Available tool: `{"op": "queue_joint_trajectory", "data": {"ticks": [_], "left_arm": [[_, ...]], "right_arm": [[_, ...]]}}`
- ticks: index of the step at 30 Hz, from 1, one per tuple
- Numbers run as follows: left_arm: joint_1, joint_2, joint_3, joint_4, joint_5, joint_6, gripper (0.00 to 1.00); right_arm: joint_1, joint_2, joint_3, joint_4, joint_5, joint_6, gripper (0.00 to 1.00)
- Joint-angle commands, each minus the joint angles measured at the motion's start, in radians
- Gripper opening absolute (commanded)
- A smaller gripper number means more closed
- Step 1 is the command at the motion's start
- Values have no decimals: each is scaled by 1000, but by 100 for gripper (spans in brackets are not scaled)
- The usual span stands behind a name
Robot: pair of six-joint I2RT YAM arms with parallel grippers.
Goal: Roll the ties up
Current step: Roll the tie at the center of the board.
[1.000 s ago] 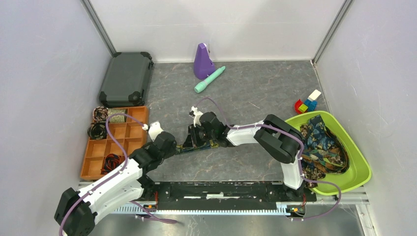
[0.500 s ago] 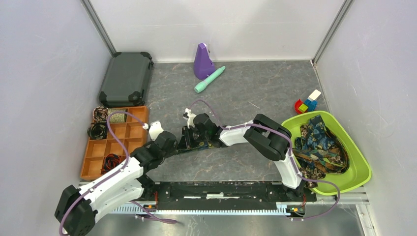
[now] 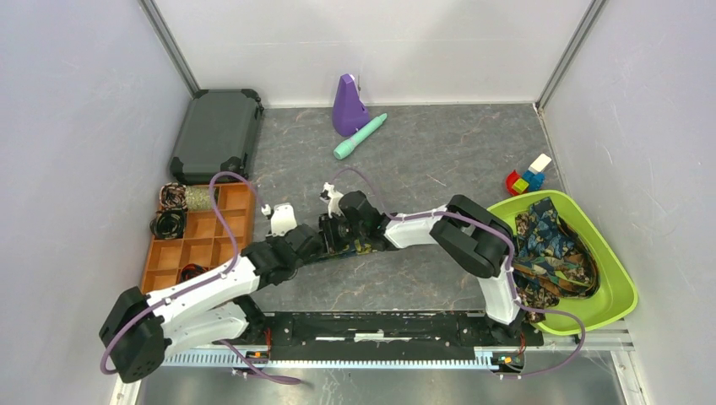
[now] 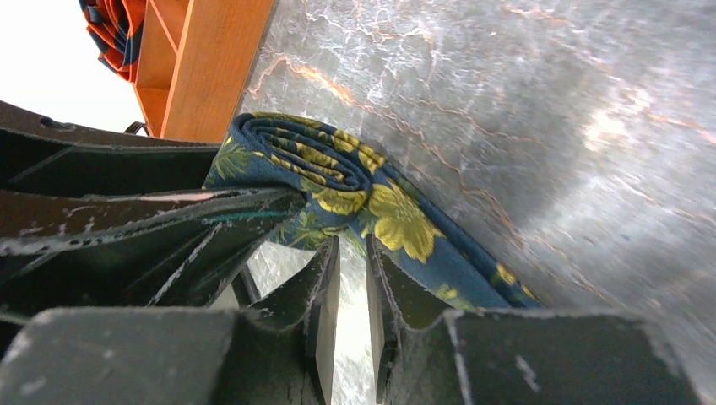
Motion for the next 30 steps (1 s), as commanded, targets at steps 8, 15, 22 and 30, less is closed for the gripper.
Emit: {"op": "queue_joint_trajectory", "data": {"ticks": [8, 15, 22, 30], "left_arm": [[-76, 184, 133, -118, -193, -96, 8], [-94, 258, 165, -128, -215, -101, 8], [-119, 368, 227, -183, -256, -134, 8], [-161, 467, 282, -207, -282, -152, 8]], "right_arm": [[-62, -126, -107, 7, 5, -51, 24], [-68, -105, -114, 11, 5, -55, 24], [-70, -101, -151, 18, 11, -53, 24], [-89, -119, -207, 23, 14, -63, 24]]}}
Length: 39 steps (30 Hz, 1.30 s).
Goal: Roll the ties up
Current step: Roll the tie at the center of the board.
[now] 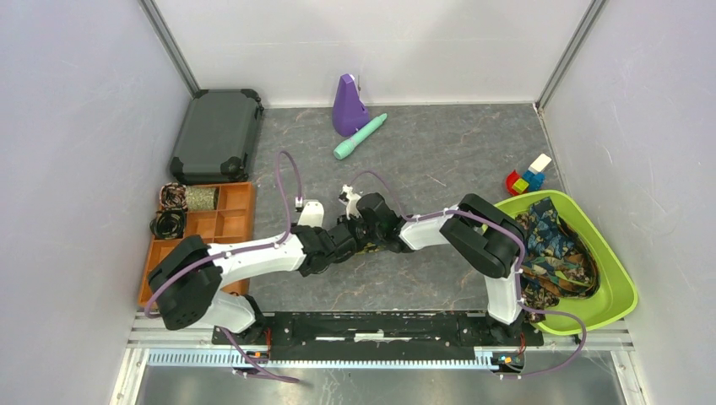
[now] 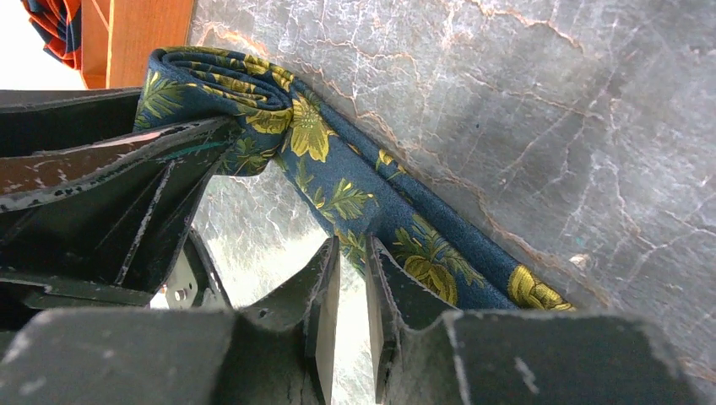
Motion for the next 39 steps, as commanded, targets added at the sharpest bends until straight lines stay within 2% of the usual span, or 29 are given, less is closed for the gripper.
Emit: {"op": "queue_joint_trajectory", "data": {"ticks": [1, 5, 10, 28, 34, 37, 39], "left_arm": [[-31, 54, 58, -29, -70, -71, 8], [-50, 106, 83, -39, -78, -82, 8], [-67, 163, 107, -47, -79, -97, 8], [-146, 411, 206, -47, -68, -115, 5], [-163, 461, 206, 65, -6, -16, 5], [-162, 447, 178, 155, 64, 64, 10], [-162, 433, 159, 197, 104, 87, 17]], "right_arm": [[-22, -43, -46, 10, 5, -31, 24], [-63, -117, -88, 23, -45, -14, 24], [-120, -231, -132, -37, -47, -38, 24], [-218, -399, -253, -102, -19, -79, 24], [-221, -423, -260, -111, -14, -81, 24], [-222, -429, -261, -112, -13, -81, 24], [-221, -431, -262, -113, -13, -81, 24]]}}
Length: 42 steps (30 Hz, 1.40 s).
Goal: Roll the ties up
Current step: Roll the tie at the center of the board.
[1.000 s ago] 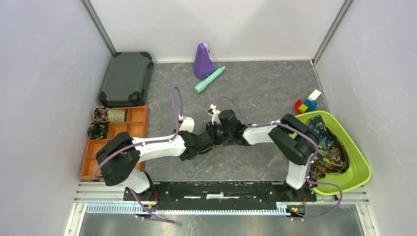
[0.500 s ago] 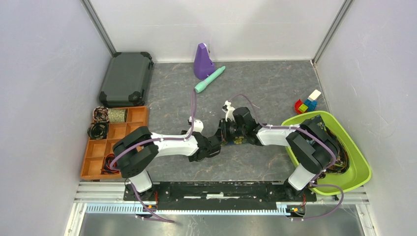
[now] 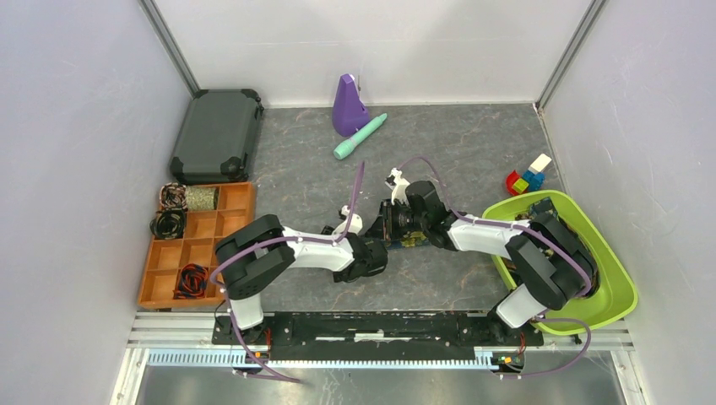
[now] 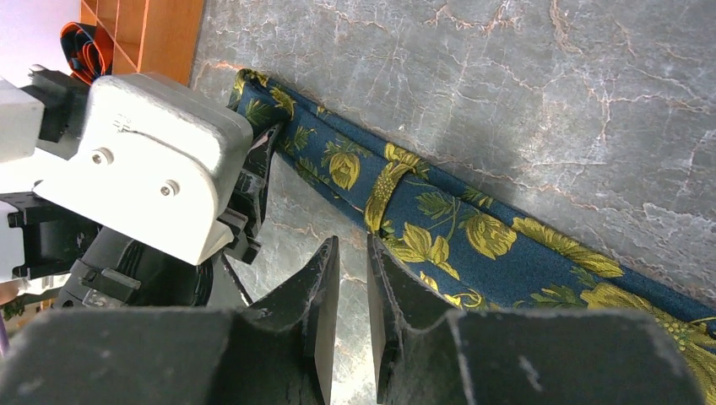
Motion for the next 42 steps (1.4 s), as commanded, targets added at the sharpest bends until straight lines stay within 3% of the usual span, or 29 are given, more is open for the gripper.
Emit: {"op": "queue_joint_trajectory", "data": {"ticks": [1, 8, 19, 42], "left_arm": [[-1, -4, -58, 307, 260, 61, 20], [1, -56, -119, 401, 399, 94, 33], [5, -132, -150, 391, 439, 84, 50], [8, -201, -41, 208, 385, 73, 56]], "right_arm": [[-3, -34, -7, 5, 11, -17, 24], [-3, -35, -13, 13, 10, -13, 24], [-3, -37, -10, 21, 14, -5, 24], [60, 175, -30, 143, 34, 26, 23]]}}
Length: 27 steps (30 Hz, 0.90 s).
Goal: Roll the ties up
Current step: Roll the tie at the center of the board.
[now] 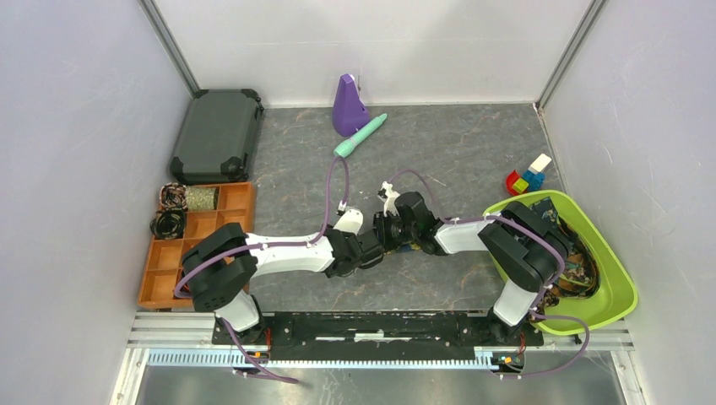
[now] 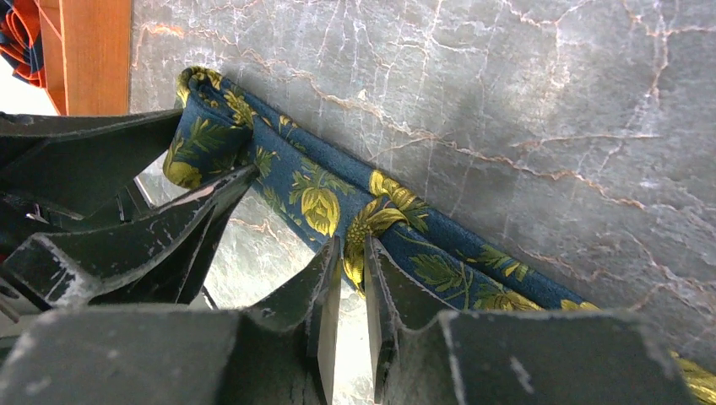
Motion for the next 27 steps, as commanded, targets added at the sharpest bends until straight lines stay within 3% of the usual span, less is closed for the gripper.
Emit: {"op": "queue_joint_trajectory", "data": {"ticks": [1, 27], "left_arm": [[-4, 3, 32, 10, 143, -90, 56], [-1, -114, 155, -190, 113, -105, 68]], "right_arm": [[7, 29, -9, 57, 9, 0, 22], [7, 16, -4, 38, 9, -17, 23]]}}
